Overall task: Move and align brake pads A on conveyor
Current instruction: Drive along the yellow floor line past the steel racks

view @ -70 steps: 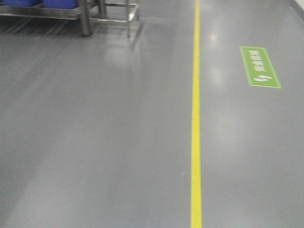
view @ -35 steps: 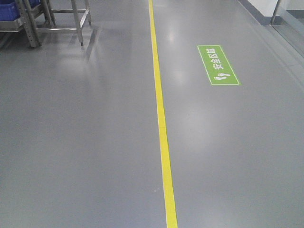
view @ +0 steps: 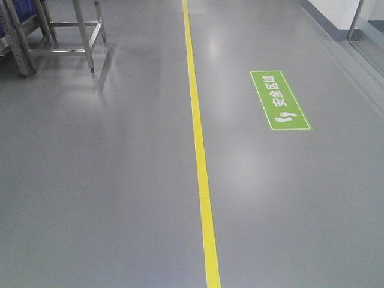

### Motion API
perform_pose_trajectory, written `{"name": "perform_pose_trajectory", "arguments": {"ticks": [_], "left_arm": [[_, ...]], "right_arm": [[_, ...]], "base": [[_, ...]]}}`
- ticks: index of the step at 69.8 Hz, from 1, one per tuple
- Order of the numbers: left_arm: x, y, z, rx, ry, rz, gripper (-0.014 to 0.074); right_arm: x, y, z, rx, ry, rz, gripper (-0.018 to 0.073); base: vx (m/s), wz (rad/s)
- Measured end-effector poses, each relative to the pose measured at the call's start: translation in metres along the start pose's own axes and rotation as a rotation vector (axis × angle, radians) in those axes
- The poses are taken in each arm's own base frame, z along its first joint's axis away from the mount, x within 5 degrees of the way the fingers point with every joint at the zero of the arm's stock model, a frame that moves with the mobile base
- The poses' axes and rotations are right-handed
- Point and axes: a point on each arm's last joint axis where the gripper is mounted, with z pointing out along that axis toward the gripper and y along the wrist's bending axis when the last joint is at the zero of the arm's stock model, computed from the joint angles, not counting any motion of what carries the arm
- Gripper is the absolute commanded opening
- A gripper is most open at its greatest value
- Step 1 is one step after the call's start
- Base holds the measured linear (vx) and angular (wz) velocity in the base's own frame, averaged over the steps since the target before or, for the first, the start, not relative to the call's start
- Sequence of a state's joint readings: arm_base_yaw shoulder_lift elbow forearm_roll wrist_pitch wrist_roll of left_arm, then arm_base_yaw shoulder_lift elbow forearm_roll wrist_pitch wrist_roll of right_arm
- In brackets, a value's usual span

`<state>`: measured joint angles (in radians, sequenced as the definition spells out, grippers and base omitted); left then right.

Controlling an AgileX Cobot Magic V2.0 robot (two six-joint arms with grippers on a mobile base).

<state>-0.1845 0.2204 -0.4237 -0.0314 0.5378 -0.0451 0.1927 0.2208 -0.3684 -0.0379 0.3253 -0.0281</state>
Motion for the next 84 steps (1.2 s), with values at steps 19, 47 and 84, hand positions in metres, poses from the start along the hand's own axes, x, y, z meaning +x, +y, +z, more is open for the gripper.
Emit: {"name": "perform_pose_trajectory", "arguments": {"ticks": [19,47,84], "left_arm": [[0.0,0.0,0.0,0.0,0.0,0.0,0.0447],[0.0,0.0,0.0,0.0,0.0,0.0,0.0447],[0.0,0.0,0.0,0.0,0.0,0.0,0.0447]], "right_arm": [[0.0,0.0,0.0,0.0,0.0,0.0,0.0508],[0.0,0.0,0.0,0.0,0.0,0.0,0.0508],[0.0,0.0,0.0,0.0,0.0,0.0,0.0508]], "base": [[0.67,-0.02],[0.75,0.02],[0.81,0.09]]}}
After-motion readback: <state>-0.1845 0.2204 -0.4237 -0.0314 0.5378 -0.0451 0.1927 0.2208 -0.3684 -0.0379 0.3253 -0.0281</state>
